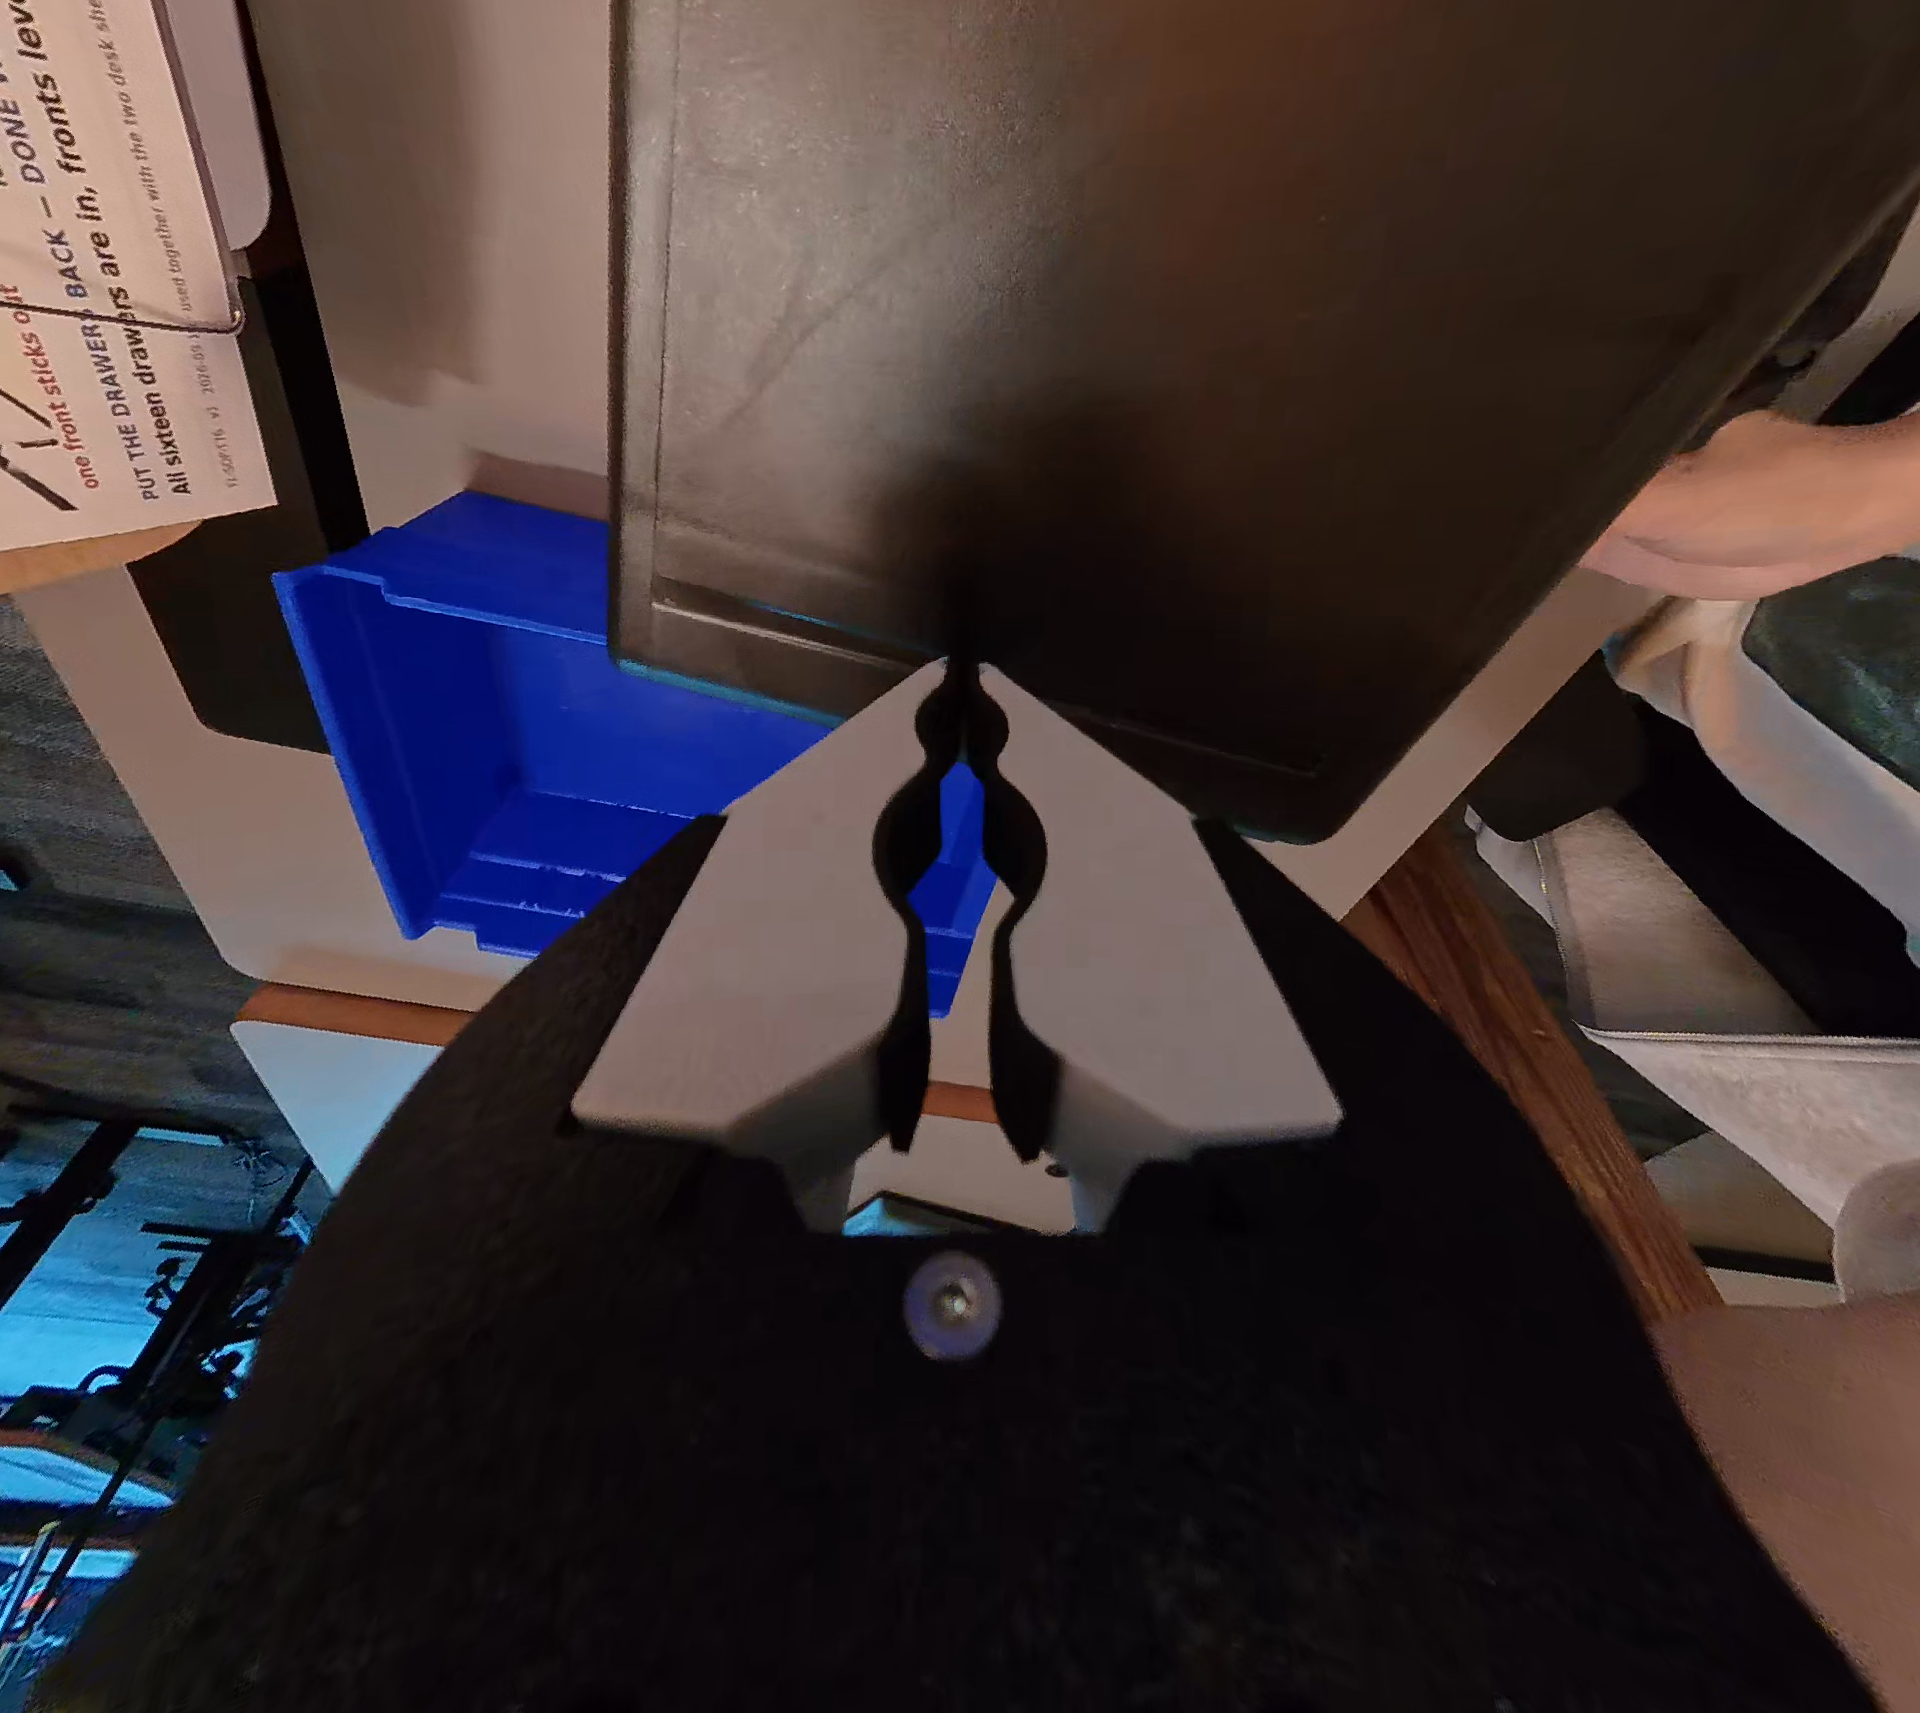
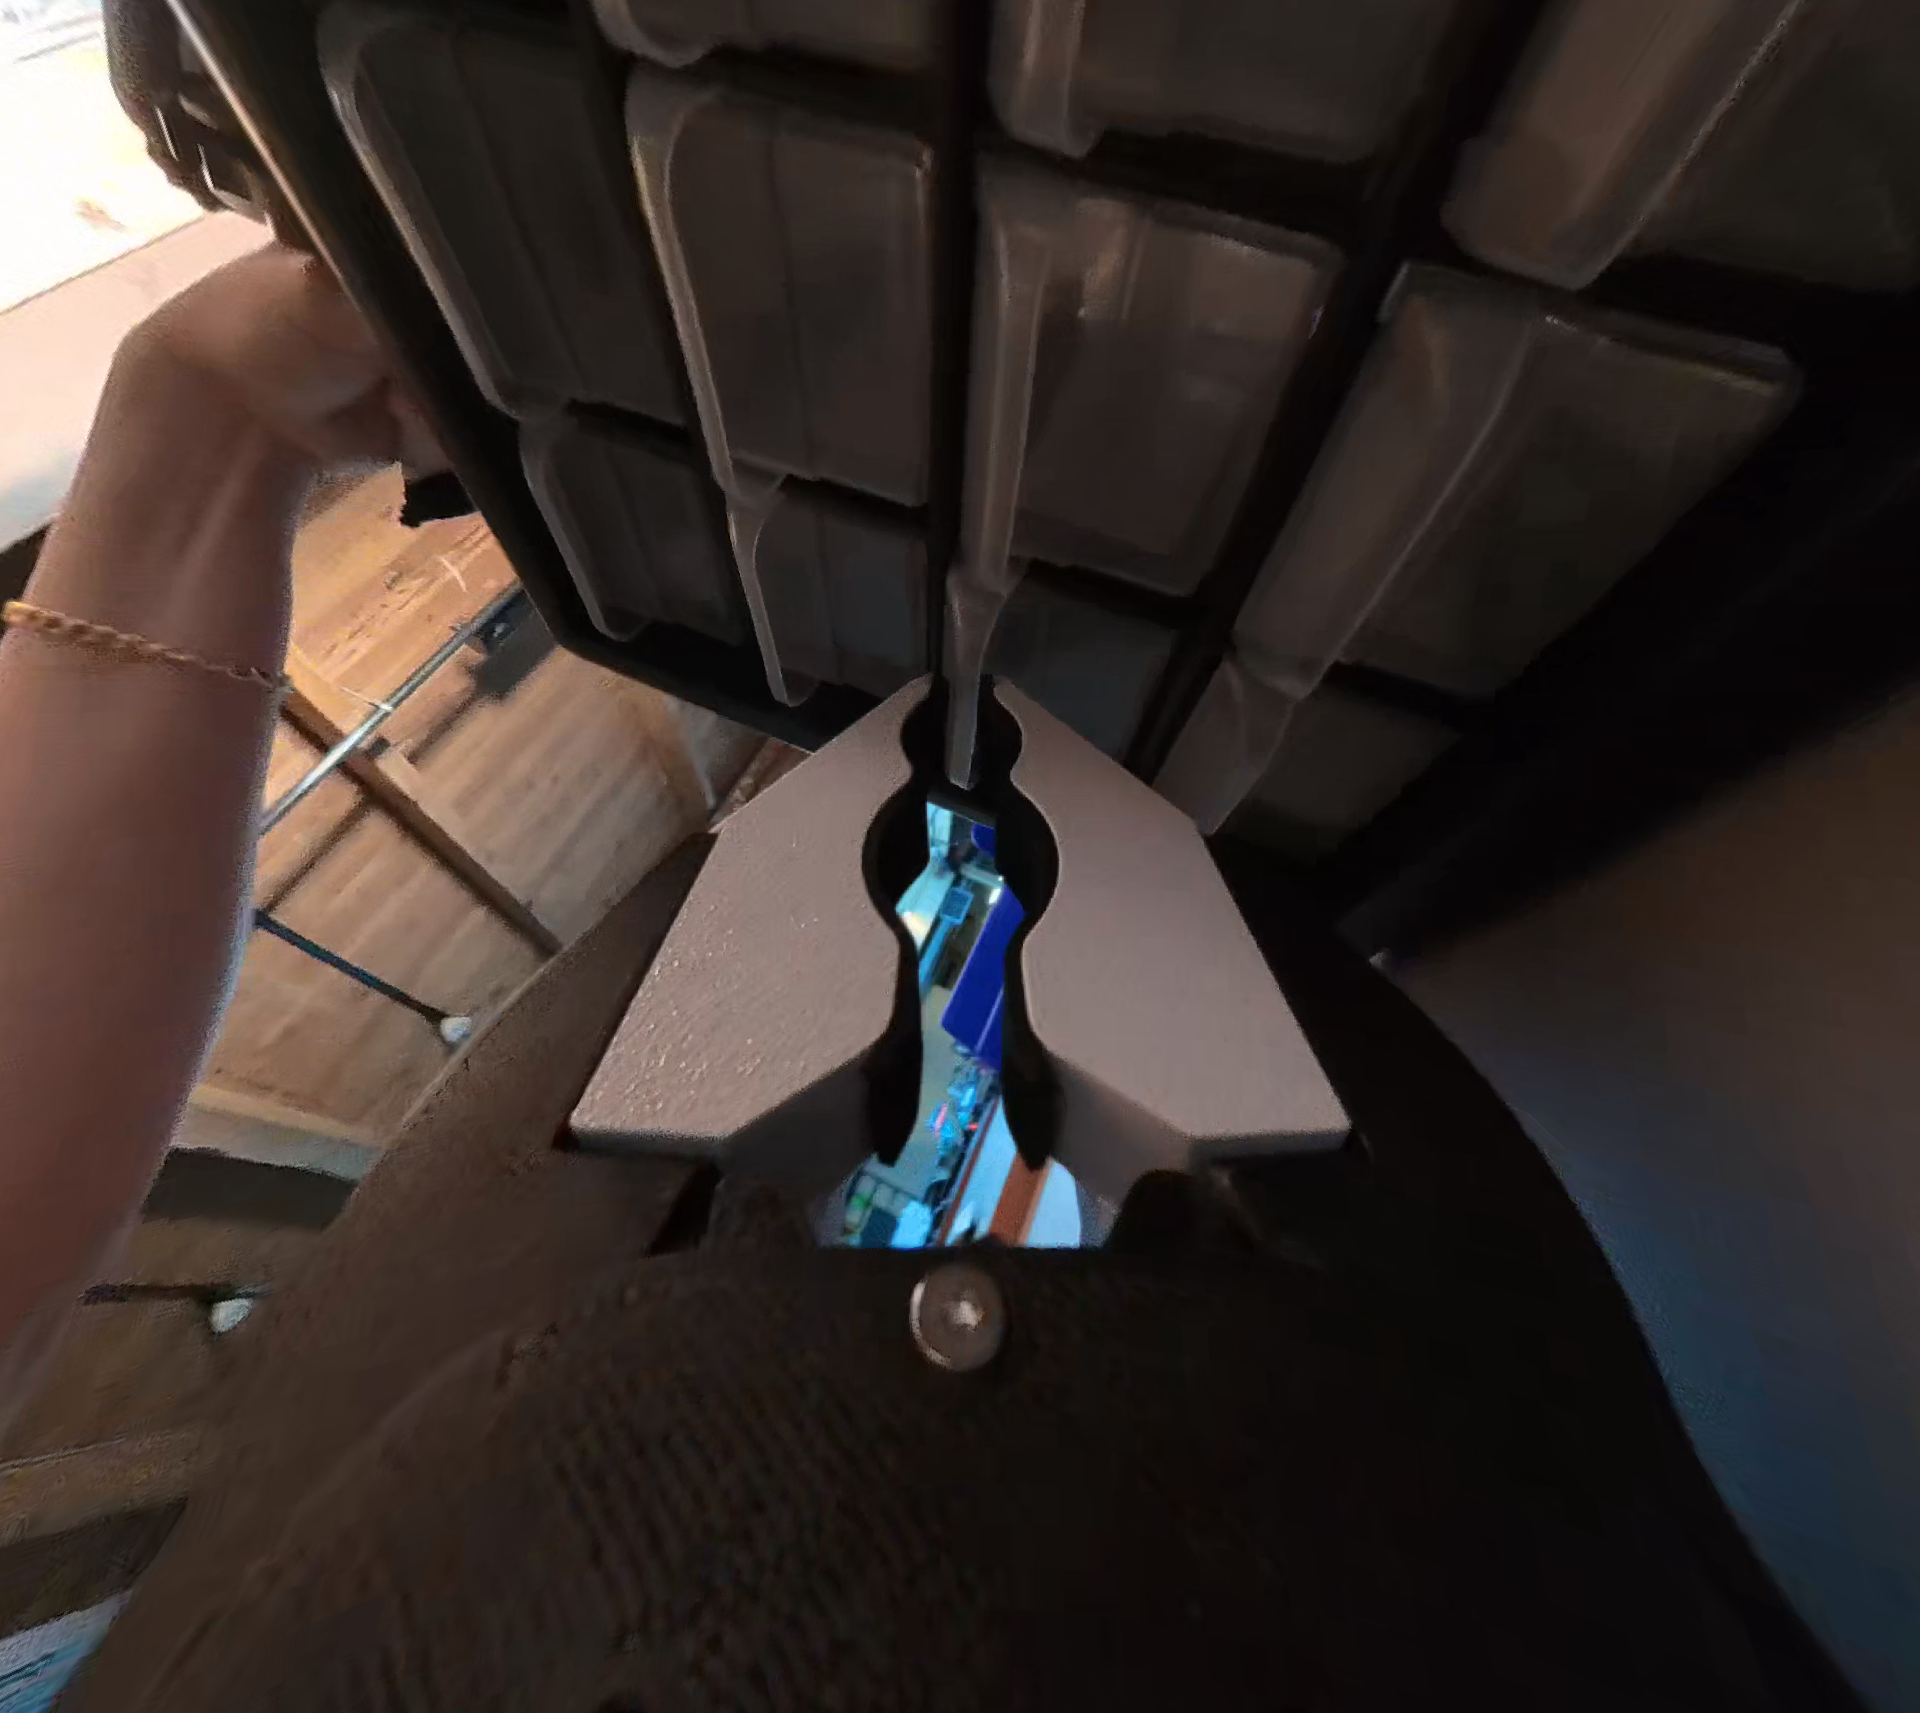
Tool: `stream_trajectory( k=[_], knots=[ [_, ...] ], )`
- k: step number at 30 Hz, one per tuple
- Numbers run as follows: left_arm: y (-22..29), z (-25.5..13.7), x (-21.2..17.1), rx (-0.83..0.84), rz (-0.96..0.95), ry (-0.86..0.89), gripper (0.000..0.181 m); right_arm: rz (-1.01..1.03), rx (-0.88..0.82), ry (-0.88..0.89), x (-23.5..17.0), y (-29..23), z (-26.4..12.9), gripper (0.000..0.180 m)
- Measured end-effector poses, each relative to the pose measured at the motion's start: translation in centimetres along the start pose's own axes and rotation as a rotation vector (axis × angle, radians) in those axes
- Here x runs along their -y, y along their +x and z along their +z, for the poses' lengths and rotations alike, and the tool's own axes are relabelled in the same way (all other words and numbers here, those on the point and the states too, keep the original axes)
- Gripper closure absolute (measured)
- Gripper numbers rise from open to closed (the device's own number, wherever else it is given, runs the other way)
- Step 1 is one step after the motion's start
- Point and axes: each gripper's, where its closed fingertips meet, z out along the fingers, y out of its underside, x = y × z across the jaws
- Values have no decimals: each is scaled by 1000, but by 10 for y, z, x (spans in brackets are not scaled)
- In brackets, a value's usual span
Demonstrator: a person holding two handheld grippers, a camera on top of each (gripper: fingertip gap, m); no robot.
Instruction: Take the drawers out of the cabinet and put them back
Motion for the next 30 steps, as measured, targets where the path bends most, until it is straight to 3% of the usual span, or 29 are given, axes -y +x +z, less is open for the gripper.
stream_trajectory(
  k=[1,8,23,30],
  knots=[
    [0,0,0,3,1,-6,181,-21,-7,5,0,0,0,177],
    [1,0,0,23,0,-35,181,-33,-24,44,-7,-6,-12,177],
    [-1,0,-1,83,24,-121,181,-43,-6,28,-37,-45,-77,177],
    [-1,0,-1,67,1,-81,181,-205,-41,-52,-43,-47,-86,175]
  ],
)
